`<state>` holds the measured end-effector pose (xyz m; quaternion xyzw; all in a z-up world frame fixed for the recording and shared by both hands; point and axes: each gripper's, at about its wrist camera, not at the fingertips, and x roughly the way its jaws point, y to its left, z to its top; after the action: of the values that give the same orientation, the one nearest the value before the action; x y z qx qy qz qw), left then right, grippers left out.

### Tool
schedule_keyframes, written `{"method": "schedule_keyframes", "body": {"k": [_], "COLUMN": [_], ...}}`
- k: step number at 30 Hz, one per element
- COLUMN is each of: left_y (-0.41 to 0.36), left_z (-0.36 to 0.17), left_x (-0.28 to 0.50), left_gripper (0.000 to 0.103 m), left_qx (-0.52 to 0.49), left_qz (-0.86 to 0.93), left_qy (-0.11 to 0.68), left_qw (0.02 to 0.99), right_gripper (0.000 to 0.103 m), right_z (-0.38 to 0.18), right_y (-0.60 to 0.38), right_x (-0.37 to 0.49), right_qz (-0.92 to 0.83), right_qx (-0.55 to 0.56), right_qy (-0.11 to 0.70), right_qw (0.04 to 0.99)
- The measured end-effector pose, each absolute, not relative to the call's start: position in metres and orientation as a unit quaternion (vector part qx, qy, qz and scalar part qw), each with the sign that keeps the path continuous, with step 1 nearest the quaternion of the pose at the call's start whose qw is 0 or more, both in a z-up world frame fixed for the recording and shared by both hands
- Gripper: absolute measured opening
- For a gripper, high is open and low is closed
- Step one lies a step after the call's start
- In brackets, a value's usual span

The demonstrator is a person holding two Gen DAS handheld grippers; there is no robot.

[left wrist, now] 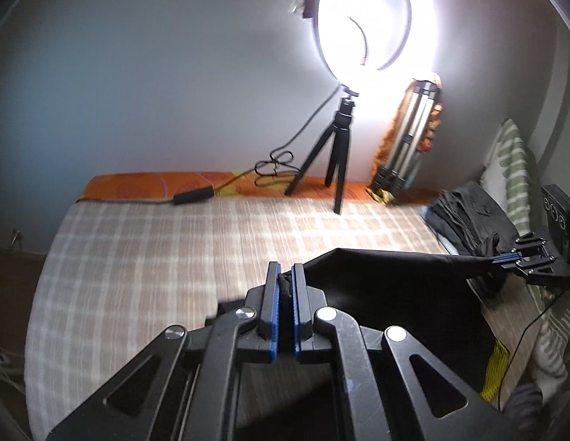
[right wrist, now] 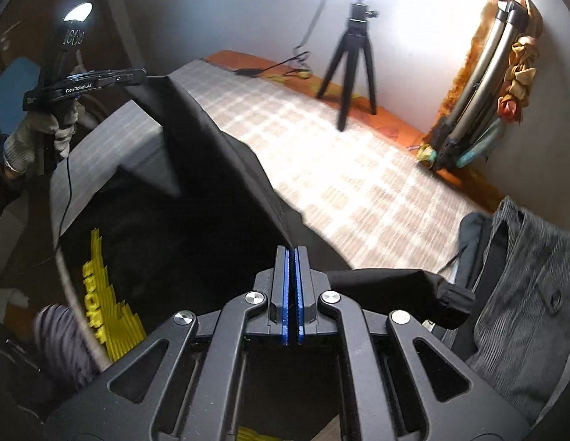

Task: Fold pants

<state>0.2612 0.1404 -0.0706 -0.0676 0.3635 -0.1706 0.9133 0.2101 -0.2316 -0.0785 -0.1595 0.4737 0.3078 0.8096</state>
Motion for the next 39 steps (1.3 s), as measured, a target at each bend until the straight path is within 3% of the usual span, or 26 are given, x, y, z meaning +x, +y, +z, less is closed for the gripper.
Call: {"method": "schedule_keyframes", "body": {"k": [13,21,27,28,30,31,32,39], "left_y": [0.143,0.153,0.152,0.153,0.154,0.154,0.154,0.158], "left_z": [-0.111,-0.149,-0.153,-0.152,-0.150,-0.149,-0.147,-0.142], "left_x": [0.116,0.069,0.068,0.069,0.073,0.074,0.076,0.083], "left_gripper": [0.003,0.003,0.003,0.003,0.003,0.003,0.003,0.003], "left_qx": [-0.079,-0.105,-0.101,-0.102,-0.100,-0.100,-0.099,-0.103], "left_qz": [-0.166,-0.165,-0.159,-0.159,-0.156,-0.154,-0.153,-0.141], "left_qy": [0.390,0.423,0.426,0.424,0.422,0.421,0.421,0.421], "left_qw": [0.902,0.885,0.885,0.886,0.888,0.888,0.888,0.890], "right_gripper": [0.004,0.003,0.004,0.009,0.033,0.053,0.061,0.062], "right_z": [-0.115,-0.148,-0.138,-0.136,-0.134,-0.134,-0.136,-0.169], "right_y": [-0.213,-0.209,-0.240,-0.248,-0.261,-0.263,-0.264,-0.241], "right_x": [0.089,0.053,0.062,0.066,0.073,0.076,0.078,0.088], "right_qz": [0.335,0.334,0.313,0.310,0.294,0.290,0.291,0.305], "right_qx": [-0.221,-0.255,-0.249,-0.249,-0.266,-0.277,-0.292,-0.343], "right_qy": [0.511,0.525,0.498,0.495,0.484,0.478,0.472,0.480], "right_qw": [0.760,0.740,0.769,0.773,0.780,0.781,0.779,0.748]}}
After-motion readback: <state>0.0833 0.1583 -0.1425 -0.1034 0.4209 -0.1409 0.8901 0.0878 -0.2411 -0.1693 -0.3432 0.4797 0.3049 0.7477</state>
